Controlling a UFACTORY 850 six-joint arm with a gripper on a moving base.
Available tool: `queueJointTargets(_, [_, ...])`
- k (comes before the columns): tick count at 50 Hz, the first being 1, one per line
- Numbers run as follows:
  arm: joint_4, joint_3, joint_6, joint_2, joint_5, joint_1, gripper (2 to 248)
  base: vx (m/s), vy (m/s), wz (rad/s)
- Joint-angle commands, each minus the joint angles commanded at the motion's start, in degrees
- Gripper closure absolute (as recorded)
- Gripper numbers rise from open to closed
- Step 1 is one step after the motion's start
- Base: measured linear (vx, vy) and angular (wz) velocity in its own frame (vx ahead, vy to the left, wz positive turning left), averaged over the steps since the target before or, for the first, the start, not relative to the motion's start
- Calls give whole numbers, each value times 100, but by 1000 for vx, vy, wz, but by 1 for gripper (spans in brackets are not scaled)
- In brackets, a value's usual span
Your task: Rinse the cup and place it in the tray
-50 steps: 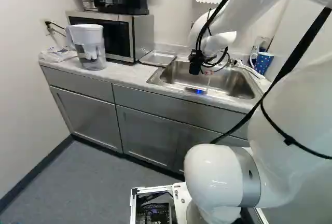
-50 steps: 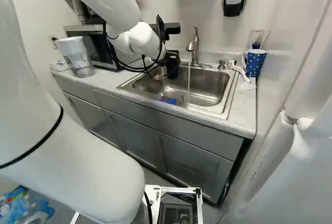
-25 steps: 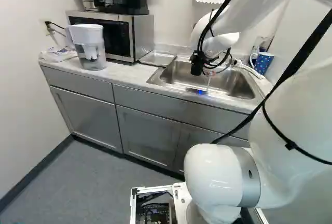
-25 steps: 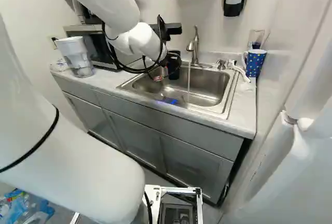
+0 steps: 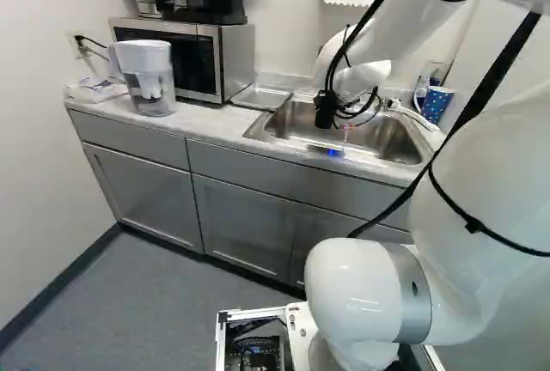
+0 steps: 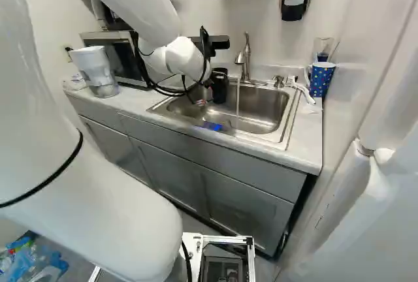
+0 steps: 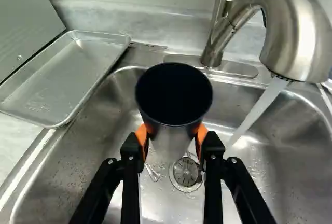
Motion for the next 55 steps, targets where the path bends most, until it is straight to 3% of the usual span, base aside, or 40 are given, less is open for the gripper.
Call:
queueJointTargets(43, [0,324,0,-265,1268,-38,137,0,0,0])
queueJointTargets(55, [0,327,0,-286,1317,-38,137,0,0,0])
